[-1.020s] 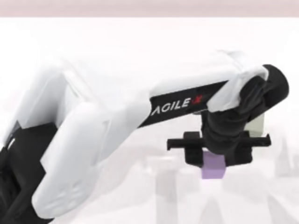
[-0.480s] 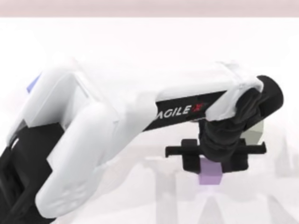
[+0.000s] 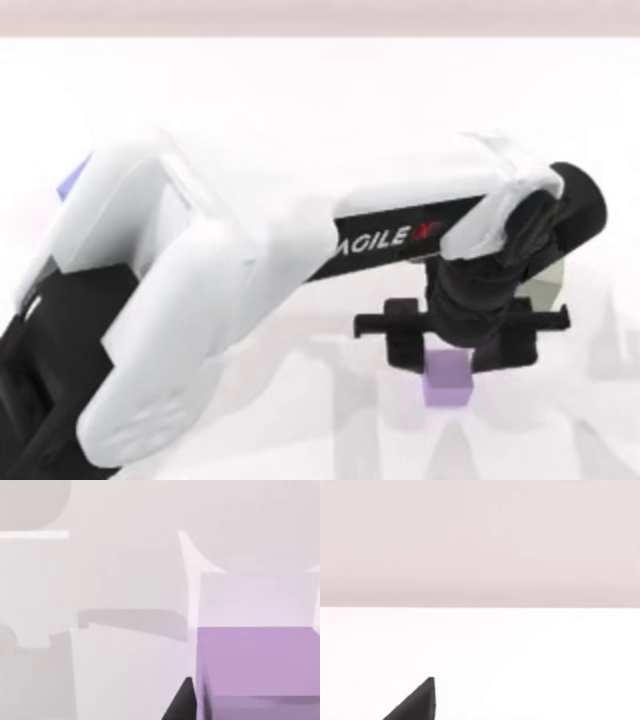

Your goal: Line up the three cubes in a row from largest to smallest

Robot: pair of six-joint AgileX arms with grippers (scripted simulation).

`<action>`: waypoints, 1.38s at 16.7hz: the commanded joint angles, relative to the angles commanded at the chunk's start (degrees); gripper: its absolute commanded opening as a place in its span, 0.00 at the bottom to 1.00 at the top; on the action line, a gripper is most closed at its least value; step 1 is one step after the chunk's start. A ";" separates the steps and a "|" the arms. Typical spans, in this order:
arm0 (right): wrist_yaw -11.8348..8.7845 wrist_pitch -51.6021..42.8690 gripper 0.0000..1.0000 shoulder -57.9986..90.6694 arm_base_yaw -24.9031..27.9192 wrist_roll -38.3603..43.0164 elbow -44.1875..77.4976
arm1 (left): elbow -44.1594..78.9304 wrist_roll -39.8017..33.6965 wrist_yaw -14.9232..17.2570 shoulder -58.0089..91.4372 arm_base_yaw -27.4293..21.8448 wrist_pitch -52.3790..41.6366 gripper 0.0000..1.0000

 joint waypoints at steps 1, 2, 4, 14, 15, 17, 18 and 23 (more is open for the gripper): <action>0.00 0.00 1.00 0.00 0.00 0.00 0.00 | 0.00 0.00 0.00 0.00 0.00 0.00 0.83; 0.00 0.00 1.00 0.00 0.00 0.00 0.00 | 0.00 0.00 0.00 0.00 0.00 0.00 0.90; 0.00 0.00 1.00 0.00 0.00 0.00 0.00 | 0.00 0.00 0.00 0.00 0.00 0.00 1.00; 0.00 0.00 1.00 0.00 0.00 0.00 0.00 | 1.00 -0.01 -0.01 -0.03 -0.02 -1.00 1.00; 0.00 0.00 1.00 0.00 0.00 0.00 0.00 | 2.37 -0.08 -0.04 -0.20 0.03 -2.40 1.00; 0.00 0.00 1.00 0.00 0.00 0.00 0.00 | 5.92 -0.25 -0.07 -0.75 0.30 -6.91 1.00; 0.00 0.00 1.00 0.00 0.00 0.00 0.00 | 7.78 -0.31 -0.05 -1.07 0.45 -9.49 1.00; 0.00 0.00 1.00 0.00 0.00 0.00 0.00 | 12.20 -0.36 -0.03 -2.20 0.88 -14.39 1.00</action>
